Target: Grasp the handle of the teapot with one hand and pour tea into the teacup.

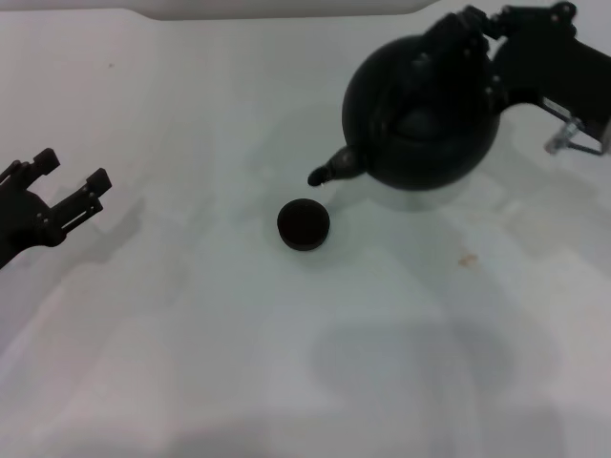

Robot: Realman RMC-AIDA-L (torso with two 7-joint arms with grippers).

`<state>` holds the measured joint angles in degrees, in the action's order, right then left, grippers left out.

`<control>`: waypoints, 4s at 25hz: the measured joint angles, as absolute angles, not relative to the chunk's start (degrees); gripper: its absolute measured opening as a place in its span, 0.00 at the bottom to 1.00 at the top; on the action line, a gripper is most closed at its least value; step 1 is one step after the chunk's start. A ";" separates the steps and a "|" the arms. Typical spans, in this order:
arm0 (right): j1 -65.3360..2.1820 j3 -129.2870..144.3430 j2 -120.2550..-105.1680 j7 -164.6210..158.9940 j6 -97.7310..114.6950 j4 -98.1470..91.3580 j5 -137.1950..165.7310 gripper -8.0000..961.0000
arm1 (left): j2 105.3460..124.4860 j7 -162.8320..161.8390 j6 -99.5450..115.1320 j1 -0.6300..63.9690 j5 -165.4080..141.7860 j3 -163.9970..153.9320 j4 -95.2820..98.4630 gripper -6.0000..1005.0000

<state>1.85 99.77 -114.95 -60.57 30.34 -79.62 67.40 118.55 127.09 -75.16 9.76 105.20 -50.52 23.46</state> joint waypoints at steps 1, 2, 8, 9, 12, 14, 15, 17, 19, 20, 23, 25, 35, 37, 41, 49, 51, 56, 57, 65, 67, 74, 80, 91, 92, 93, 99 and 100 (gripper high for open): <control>2.26 98.42 -114.93 -61.26 32.95 -79.03 67.32 0.12 | 118.53 127.09 -75.16 9.76 105.20 -50.50 23.46 0.84; 2.66 97.14 -114.90 -61.75 35.23 -78.35 67.33 0.12 | 118.52 127.09 -75.15 9.76 105.20 -50.48 23.46 0.84; 5.89 91.34 -114.92 -61.17 45.99 -75.40 68.59 0.12 | 118.49 127.09 -74.71 10.28 105.15 -50.46 23.47 0.84; 6.47 90.60 -114.98 -60.73 46.91 -75.15 68.76 0.12 | 118.48 127.09 -74.54 10.39 105.08 -50.51 23.47 0.84; 8.00 88.56 -115.08 -58.93 48.99 -74.63 68.82 0.12 | 118.48 127.09 -74.44 10.74 104.79 -50.52 23.47 0.84; 8.72 87.35 -115.15 -57.80 50.21 -74.37 68.70 0.12 | 118.48 127.09 -74.44 11.04 104.70 -50.58 23.47 0.84; 8.94 86.90 -115.17 -57.48 50.71 -74.28 68.65 0.12 | 118.47 127.09 -74.44 11.16 104.69 -50.64 23.47 0.84; 9.04 85.88 -115.18 -57.19 52.05 -73.67 68.67 0.12 | 118.48 127.09 -74.42 11.29 104.68 -50.72 23.47 0.84; 8.86 84.72 -115.16 -57.03 53.51 -72.66 68.68 0.12 | 118.47 127.09 -74.38 11.38 104.67 -50.72 23.47 0.84; 8.74 84.23 -115.15 -57.01 54.06 -72.17 68.69 0.12 | 118.47 127.09 -74.38 11.40 104.67 -50.72 23.47 0.84; 8.36 83.26 -115.10 -56.94 55.09 -70.56 68.72 0.12 | 118.47 127.09 -74.36 11.45 104.67 -50.66 23.47 0.84; 7.95 82.97 -115.06 -56.89 55.27 -69.36 68.72 0.12 | 118.47 127.09 -74.35 11.45 104.67 -50.62 23.47 0.84; 5.41 82.70 -115.03 -53.95 56.96 -63.73 68.68 0.12 | 118.47 127.09 -73.78 11.95 104.67 -50.76 23.47 0.84; 5.01 82.29 -115.07 -53.38 57.22 -62.83 68.60 0.12 | 118.47 127.09 -73.75 11.96 104.65 -50.77 23.47 0.84; 3.94 81.26 -115.21 -51.52 58.56 -60.60 68.26 0.12 | 118.47 127.09 -73.74 11.95 104.62 -50.80 23.47 0.84; 1.51 80.09 -115.30 -48.28 58.69 -56.06 68.02 0.12 | 118.47 127.09 -73.73 11.94 104.59 -50.80 23.47 0.84; 0.98 79.38 -115.33 -47.91 58.88 -54.93 68.01 0.12 | 118.48 127.09 -73.73 11.91 104.58 -50.80 23.47 0.84; 0.61 78.69 -115.32 -47.29 58.87 -54.20 68.02 0.12 | 118.53 127.06 -73.74 11.78 104.58 -50.80 23.47 0.84; 0.61 78.57 -115.31 -47.22 58.92 -54.19 68.02 0.12 | 118.55 127.04 -73.74 11.77 104.58 -50.80 23.47 0.84; 0.80 78.10 -115.28 -47.10 59.09 -54.11 68.01 0.14 | 118.66 126.98 -74.01 11.86 104.59 -50.80 22.92 0.84; 0.88 78.11 -115.24 -47.06 59.09 -54.04 67.99 0.15 | 118.66 126.97 -74.07 11.91 104.58 -50.80 22.80 0.84; 0.89 77.26 -115.17 -47.01 59.36 -53.22 67.94 0.24 | 118.74 126.94 -74.27 11.85 104.59 -50.80 22.76 0.84; 0.76 75.43 -115.06 -47.96 62.77 -51.32 66.53 0.34 | 118.74 127.03 -74.27 11.86 104.64 -50.70 22.76 0.84; 0.50 68.91 -114.89 -49.60 71.92 -45.38 66.38 0.65 | 118.76 127.98 -74.20 11.31 106.75 -50.41 22.75 0.84; 0.51 67.70 -114.88 -49.47 72.75 -44.54 66.41 0.69 | 118.79 128.76 -74.29 10.95 108.03 -50.39 22.73 0.84; 0.51 66.04 -114.87 -49.40 73.86 -43.54 66.40 0.74 | 118.81 129.49 -74.53 10.53 109.23 -50.39 22.72 0.85; -0.88 48.58 -115.05 -48.41 81.18 -33.49 66.27 0.92 | 118.59 133.42 -77.68 7.20 119.36 -50.34 23.20 0.85; -1.57 45.55 -114.99 -47.75 82.22 -31.43 66.26 0.92 | 118.57 133.84 -78.02 6.94 120.20 -50.25 23.26 0.85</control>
<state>-1.57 45.55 -114.99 -47.75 82.22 -31.43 66.26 118.57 133.85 -78.02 6.94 120.20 -50.25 23.26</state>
